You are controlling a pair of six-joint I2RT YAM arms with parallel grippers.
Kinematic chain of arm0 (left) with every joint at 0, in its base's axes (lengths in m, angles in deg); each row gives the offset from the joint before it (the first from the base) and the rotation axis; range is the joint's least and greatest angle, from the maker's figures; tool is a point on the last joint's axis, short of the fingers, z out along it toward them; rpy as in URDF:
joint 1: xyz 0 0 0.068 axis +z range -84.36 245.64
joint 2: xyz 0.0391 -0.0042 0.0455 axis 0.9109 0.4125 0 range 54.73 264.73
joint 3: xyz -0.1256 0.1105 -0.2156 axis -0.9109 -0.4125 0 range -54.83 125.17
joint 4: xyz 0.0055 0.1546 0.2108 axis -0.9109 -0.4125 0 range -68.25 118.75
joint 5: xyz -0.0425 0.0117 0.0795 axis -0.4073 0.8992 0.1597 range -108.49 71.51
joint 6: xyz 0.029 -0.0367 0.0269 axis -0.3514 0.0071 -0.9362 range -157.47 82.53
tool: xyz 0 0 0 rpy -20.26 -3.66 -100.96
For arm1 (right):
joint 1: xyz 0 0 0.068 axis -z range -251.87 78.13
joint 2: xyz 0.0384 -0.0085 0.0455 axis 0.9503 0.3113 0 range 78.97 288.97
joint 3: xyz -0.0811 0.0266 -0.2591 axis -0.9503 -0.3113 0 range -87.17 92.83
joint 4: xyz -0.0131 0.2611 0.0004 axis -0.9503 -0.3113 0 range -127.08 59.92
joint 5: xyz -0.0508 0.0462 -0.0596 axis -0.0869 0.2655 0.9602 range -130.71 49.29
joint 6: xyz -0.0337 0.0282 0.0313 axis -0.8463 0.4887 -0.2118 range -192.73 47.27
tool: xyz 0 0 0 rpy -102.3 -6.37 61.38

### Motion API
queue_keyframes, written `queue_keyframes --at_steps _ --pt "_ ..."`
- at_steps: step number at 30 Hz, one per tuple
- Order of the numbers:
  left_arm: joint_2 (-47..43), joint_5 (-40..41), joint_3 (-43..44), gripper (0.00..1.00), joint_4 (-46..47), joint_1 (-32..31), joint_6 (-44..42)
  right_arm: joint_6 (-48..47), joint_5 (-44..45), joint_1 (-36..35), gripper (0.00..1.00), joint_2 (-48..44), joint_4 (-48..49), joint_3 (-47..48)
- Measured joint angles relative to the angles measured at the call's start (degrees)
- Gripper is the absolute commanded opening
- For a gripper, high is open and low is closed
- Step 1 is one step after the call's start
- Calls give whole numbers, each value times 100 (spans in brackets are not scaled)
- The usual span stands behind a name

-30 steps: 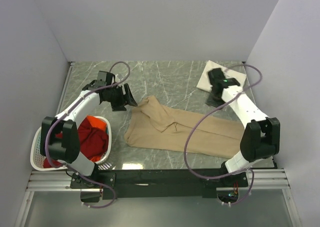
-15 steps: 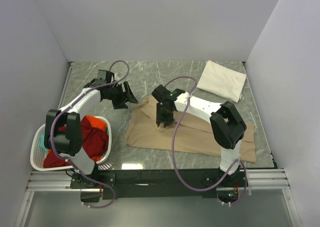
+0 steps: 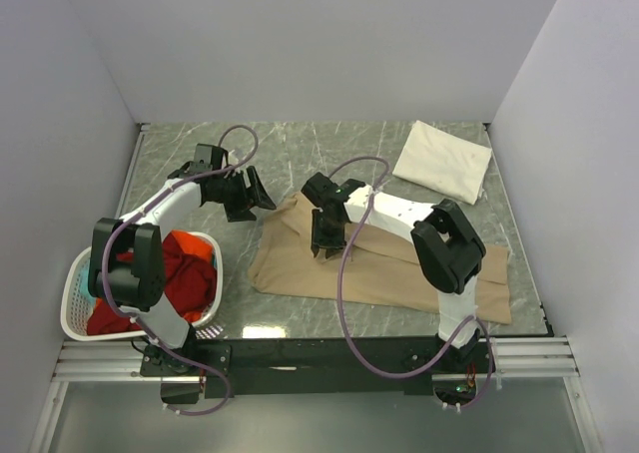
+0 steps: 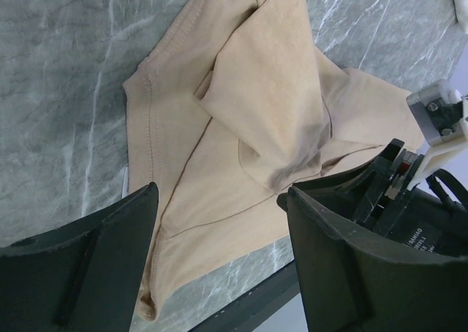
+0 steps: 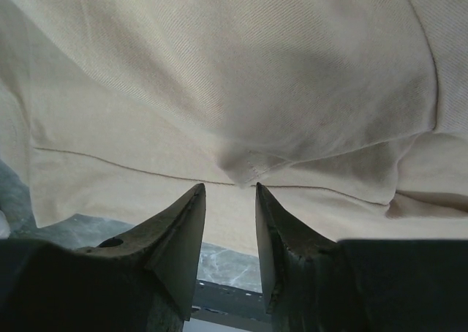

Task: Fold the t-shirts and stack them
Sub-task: Fold the tshirt

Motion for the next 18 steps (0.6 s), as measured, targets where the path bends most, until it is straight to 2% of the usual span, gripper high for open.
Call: queue_keyframes --at_steps 9,12,18 --pt "0 11 0 76 0 0 57 7 33 -7 37 306 -15 -2" --pt "0 13 0 76 9 0 70 4 61 -11 33 323 -17 -2" --pt "0 116 -2 75 17 0 66 7 90 -11 16 326 -37 -2"
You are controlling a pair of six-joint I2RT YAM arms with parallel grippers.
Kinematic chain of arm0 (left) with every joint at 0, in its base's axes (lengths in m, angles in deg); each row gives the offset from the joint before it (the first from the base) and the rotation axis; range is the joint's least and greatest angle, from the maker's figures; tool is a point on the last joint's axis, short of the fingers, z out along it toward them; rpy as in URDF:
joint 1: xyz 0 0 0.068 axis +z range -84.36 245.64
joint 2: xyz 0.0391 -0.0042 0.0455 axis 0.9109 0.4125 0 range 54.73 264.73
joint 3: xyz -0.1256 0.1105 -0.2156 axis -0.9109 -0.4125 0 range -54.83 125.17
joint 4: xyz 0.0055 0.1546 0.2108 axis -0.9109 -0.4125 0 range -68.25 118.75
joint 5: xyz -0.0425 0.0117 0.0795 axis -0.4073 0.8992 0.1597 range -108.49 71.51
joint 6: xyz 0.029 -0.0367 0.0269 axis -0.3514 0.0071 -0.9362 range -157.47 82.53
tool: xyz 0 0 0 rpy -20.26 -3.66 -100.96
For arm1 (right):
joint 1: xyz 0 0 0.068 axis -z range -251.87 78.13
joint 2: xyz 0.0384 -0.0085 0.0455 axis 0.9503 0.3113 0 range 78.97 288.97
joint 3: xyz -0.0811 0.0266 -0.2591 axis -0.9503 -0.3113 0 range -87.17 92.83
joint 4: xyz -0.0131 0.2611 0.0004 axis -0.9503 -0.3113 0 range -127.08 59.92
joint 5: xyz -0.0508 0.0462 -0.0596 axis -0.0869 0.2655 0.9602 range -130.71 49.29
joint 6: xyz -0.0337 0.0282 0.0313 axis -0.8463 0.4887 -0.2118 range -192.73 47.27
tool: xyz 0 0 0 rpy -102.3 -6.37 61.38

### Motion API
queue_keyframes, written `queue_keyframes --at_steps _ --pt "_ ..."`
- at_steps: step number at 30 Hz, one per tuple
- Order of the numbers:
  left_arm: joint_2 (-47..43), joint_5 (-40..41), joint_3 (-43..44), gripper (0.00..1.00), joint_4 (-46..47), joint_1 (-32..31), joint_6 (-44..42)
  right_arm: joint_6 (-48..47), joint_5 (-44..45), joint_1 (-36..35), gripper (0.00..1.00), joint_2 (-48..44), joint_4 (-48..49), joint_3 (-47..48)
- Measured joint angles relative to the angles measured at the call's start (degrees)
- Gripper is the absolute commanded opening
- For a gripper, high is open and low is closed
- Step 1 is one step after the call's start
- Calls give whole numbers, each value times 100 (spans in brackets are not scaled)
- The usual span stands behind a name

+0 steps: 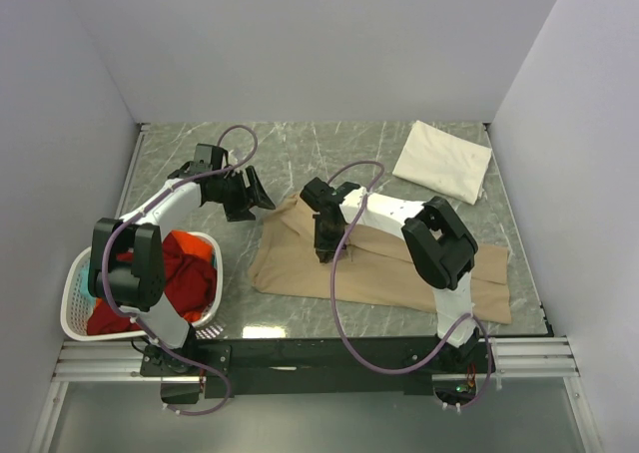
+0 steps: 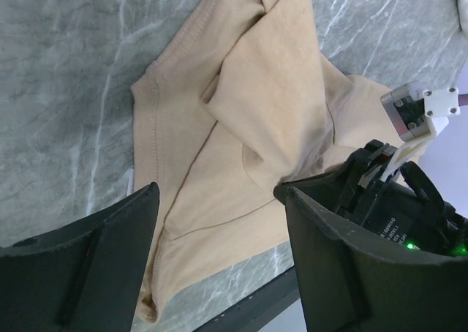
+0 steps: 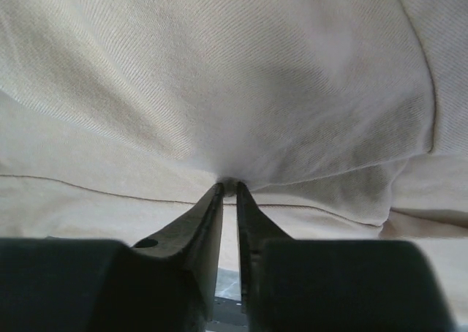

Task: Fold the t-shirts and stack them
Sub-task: Fold the tshirt

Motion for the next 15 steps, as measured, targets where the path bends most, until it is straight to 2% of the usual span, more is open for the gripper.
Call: queue_keyframes --at_steps 4,7,12,15 --pt "0 127 -9 74 0 0 -28 0 -13 0 4 -13 0 -11" --pt "0 170 -44 74 20 -2 -46 -2 -44 4 0 -50 24 -52" --pt "0 221 -144 74 46 -4 -48 -4 -129 39 1 -118 44 -131" --pt "0 245 -199 74 87 -7 -46 -22 -173 39 8 -140 68 -151"
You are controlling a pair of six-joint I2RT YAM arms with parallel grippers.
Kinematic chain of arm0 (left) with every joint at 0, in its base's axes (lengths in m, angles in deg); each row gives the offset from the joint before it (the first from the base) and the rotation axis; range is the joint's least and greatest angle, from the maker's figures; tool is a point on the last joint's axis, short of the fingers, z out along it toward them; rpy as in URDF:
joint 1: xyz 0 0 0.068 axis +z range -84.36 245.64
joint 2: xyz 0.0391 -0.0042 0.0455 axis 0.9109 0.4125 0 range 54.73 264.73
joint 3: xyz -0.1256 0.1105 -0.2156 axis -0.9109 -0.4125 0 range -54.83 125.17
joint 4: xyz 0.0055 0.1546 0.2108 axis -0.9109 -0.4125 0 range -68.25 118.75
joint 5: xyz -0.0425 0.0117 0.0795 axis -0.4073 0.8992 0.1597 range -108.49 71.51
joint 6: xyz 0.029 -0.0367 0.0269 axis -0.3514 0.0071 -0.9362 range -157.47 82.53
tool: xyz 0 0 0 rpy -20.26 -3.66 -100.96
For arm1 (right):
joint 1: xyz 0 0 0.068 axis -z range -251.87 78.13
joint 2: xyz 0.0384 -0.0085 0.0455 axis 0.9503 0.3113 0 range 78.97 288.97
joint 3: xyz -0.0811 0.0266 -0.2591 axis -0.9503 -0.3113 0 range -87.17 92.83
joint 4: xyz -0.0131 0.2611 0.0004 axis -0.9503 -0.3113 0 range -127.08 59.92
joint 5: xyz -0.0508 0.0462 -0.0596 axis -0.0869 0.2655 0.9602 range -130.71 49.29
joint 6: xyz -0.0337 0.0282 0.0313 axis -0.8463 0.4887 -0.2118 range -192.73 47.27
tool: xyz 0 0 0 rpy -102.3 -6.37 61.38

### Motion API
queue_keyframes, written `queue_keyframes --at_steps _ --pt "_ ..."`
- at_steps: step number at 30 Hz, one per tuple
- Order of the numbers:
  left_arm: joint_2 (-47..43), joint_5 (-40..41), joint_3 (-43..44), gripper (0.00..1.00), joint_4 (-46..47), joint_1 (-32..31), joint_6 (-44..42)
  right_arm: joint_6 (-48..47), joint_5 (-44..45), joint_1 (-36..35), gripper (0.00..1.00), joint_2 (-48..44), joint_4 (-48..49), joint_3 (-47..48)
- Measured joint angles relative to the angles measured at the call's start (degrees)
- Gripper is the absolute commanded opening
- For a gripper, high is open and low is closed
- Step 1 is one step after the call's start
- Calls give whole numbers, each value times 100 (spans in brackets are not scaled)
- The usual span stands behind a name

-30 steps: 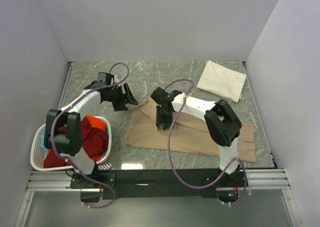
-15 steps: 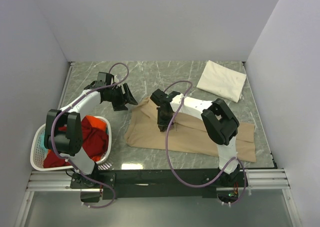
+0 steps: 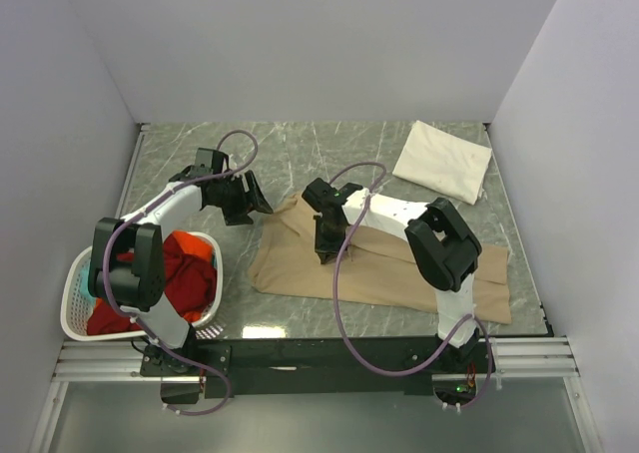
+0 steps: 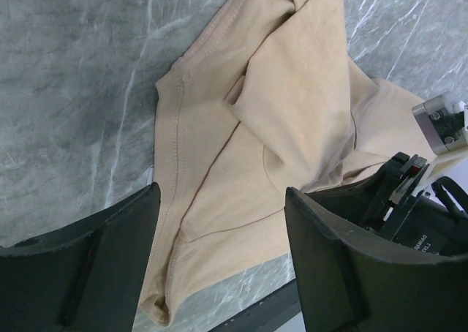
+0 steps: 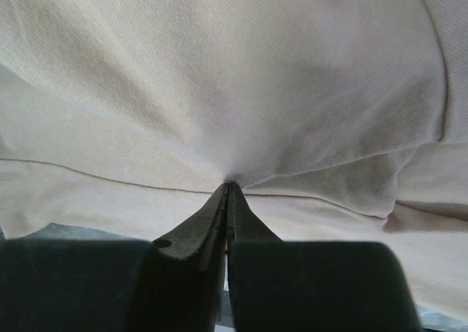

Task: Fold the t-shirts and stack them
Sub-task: Fold the tshirt

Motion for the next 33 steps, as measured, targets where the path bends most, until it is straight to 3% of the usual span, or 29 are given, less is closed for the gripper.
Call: queue_keyframes --at_steps 9,21,27,33 --pt "0 0 -37 75 63 -17 4 -22 -9 -2 24 -15 13 -57" --pt "0 0 -81 75 168 -33 11 -46 -13 -17 36 -11 15 -57" --pt "2 0 -85 76 173 -48 26 -50 -81 -24 36 42 20 -57" --pt "4 0 -85 75 170 -76 26 -74 -120 -26 25 92 9 -57"
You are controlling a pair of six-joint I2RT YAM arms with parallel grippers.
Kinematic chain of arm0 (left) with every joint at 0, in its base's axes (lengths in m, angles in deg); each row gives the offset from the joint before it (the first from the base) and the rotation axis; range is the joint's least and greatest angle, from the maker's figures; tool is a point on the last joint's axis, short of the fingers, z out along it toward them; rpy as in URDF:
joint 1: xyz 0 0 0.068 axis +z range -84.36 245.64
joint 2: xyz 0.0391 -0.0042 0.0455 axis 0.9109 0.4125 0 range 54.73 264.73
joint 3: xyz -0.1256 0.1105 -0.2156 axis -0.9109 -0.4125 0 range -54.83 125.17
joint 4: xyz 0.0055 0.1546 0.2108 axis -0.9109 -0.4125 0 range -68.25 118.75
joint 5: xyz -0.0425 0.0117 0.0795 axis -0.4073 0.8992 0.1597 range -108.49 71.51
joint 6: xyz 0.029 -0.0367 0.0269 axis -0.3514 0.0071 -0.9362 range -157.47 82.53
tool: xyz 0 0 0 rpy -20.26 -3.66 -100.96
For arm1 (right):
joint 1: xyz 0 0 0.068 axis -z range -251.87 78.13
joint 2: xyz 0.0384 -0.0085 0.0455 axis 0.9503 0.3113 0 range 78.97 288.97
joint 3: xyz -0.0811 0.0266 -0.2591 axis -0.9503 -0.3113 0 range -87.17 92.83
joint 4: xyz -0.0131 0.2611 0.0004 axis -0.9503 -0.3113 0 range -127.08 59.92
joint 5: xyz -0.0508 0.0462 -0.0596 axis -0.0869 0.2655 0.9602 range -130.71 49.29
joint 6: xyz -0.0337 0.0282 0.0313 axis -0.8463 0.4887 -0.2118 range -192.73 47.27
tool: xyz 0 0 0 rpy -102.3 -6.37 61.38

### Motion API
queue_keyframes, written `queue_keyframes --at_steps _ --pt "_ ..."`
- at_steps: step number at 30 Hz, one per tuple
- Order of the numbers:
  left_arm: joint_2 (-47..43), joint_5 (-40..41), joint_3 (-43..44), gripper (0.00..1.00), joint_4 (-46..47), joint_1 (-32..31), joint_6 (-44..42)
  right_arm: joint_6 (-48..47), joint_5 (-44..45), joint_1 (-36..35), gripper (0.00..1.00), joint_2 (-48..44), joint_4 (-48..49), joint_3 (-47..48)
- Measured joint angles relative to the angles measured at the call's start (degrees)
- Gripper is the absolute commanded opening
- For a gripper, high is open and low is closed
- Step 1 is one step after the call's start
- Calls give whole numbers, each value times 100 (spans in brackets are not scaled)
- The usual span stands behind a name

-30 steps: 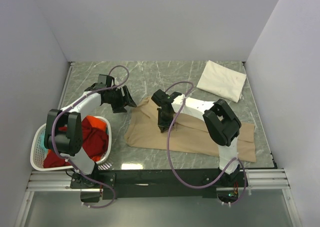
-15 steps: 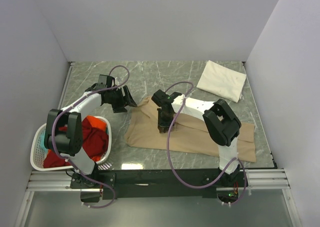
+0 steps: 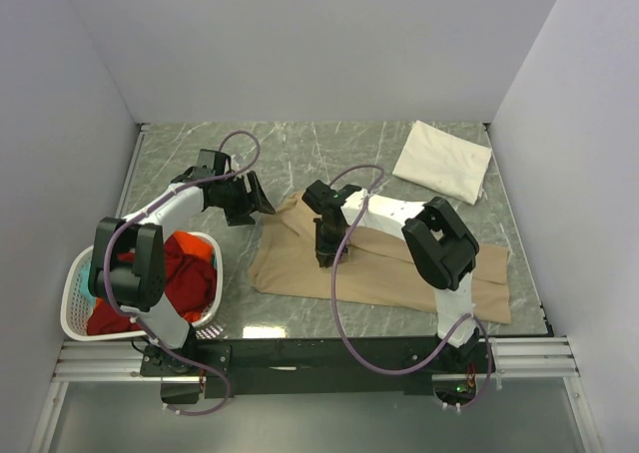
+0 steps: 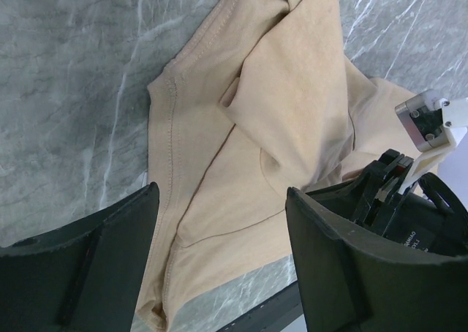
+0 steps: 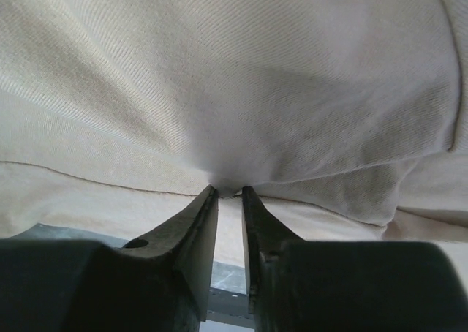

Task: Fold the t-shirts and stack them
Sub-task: Fold the tshirt

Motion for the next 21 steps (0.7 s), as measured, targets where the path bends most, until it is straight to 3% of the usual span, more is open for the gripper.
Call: queue_keyframes --at_steps 13,21 --pt "11 76 0 76 -4 -52 -31 -9 240 -2 17 -68 -96 2" --pt "190 216 68 74 4 -417 -201 26 354 205 7 -682 -313 0"
